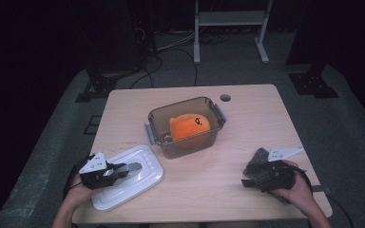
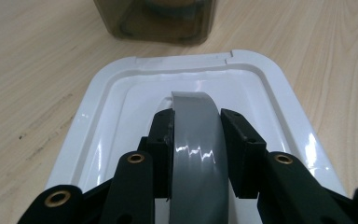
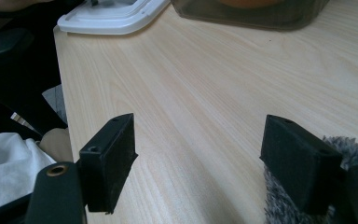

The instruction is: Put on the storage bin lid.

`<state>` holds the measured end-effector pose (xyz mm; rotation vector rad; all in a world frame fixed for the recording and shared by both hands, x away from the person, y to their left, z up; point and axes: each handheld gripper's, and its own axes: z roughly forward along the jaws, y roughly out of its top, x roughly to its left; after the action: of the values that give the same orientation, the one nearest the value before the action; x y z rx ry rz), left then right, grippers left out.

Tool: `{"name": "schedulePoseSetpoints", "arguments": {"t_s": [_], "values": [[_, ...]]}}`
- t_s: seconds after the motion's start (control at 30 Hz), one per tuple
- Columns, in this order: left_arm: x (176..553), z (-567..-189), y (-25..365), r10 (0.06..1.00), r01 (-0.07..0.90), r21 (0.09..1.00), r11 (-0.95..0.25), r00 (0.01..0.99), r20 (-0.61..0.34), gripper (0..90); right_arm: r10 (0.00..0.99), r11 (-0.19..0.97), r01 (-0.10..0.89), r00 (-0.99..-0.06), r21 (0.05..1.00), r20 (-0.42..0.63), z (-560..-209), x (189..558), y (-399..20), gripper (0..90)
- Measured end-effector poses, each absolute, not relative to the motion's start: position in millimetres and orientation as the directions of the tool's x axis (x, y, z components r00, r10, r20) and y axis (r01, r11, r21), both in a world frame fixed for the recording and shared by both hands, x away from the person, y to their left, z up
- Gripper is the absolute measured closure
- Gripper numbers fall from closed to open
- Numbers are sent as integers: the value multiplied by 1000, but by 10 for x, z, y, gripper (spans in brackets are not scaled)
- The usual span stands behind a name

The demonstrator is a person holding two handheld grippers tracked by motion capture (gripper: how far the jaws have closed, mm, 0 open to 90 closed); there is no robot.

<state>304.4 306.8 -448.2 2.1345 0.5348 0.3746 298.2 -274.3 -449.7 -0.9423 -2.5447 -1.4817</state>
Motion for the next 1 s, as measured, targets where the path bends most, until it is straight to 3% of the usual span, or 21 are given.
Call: {"name": "schedulePoseSetpoints", "arguments": {"t_s": [1.0], "values": [[2821,-3913,3347,528,181,831,-526,836,152,664,478,354,526,-812,773,334,-4496,2989,-2743,249]]}}
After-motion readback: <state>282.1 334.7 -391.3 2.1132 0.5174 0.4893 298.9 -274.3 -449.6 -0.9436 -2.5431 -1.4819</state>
